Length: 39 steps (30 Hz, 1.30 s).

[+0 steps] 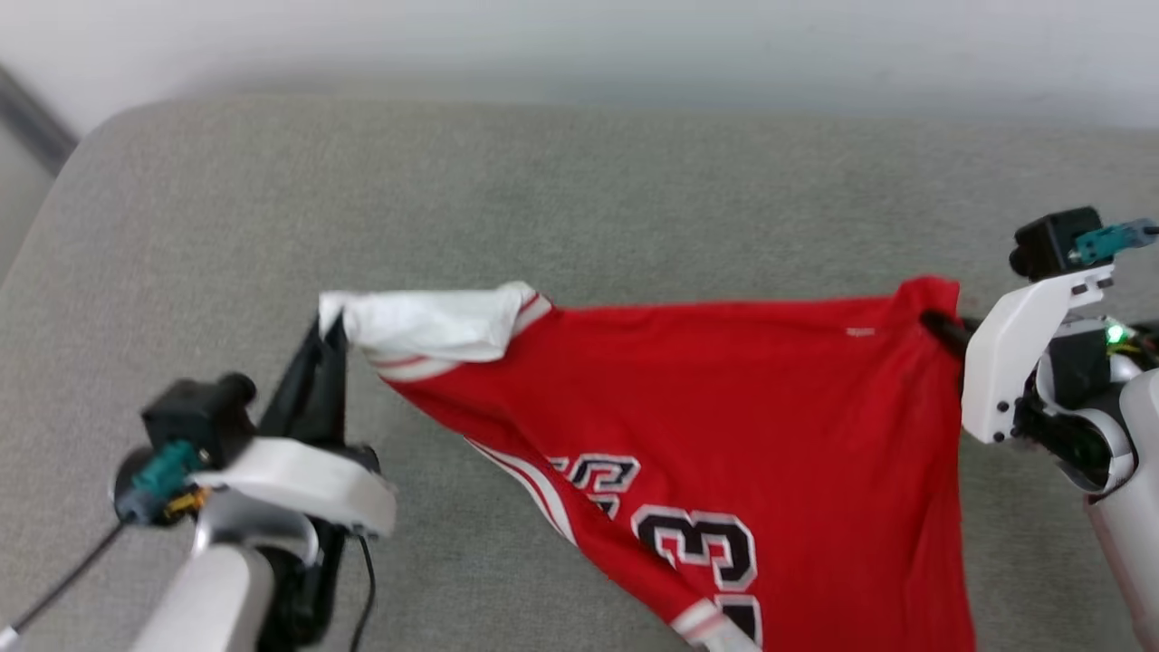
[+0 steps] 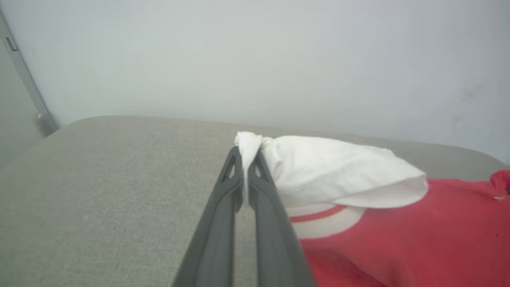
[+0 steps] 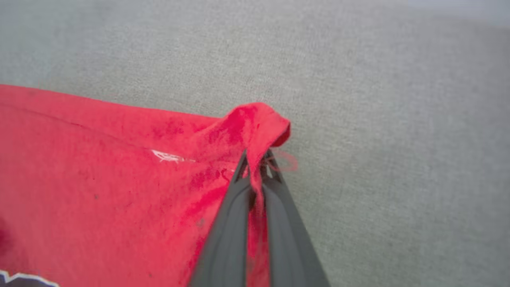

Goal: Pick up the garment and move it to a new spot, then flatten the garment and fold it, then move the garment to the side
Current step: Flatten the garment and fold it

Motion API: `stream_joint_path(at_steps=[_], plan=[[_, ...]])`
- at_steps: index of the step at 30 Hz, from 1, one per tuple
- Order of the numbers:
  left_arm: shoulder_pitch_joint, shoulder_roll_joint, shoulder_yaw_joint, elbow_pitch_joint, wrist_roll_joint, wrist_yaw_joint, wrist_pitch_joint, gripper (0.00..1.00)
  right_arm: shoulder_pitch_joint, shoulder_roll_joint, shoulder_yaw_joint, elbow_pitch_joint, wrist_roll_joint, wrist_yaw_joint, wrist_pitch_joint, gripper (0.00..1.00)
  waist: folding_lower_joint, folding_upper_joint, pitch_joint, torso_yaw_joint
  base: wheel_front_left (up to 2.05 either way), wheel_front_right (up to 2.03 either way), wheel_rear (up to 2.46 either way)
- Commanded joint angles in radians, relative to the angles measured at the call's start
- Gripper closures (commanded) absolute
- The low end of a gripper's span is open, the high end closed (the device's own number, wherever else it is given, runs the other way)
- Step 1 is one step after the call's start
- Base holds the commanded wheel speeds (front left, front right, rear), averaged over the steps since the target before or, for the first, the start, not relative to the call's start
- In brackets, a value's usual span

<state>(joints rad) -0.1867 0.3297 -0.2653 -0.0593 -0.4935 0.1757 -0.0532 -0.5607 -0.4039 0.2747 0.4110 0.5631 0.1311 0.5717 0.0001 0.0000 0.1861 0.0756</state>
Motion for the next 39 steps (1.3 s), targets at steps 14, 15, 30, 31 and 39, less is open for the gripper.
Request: stream_joint_path(at_steps=[14,15,30,31,39], plan=[[-0.488,0.030,0.055,0.150,0.013,-0.070,-0.037,1.00,-0.194,0.114,-0.201,-0.036,-0.153,-0.001,-0.325,1.00,-0.0001,0.0000,-0.043,-0.086,0.00,0.00,0.00],[-0.537,0.026,0.057,0.168,0.015,-0.075,-0.048,1.00,-0.226,0.117,-0.215,-0.034,-0.158,-0.001,-0.343,1.00,-0.0001,0.0000,-0.030,-0.087,0.00,0.00,0.00],[-1.242,0.035,0.061,0.446,0.070,-0.131,-0.076,1.00,-0.845,0.077,-0.249,0.059,-0.175,-0.001,-0.372,1.00,-0.0001,0.0000,0.318,-0.103,0.00,0.00,0.00],[-1.271,0.036,0.060,0.462,0.073,-0.132,-0.076,1.00,-0.878,0.075,-0.241,0.074,-0.174,-0.001,-0.376,1.00,-0.0001,0.0000,0.341,-0.104,0.00,0.00,0.00],[-1.428,0.024,0.029,0.683,0.083,-0.166,-0.088,1.00,-1.082,0.078,-0.124,0.315,-0.126,-0.001,-0.435,1.00,-0.0001,0.0000,0.492,-0.106,0.00,0.00,0.00]])
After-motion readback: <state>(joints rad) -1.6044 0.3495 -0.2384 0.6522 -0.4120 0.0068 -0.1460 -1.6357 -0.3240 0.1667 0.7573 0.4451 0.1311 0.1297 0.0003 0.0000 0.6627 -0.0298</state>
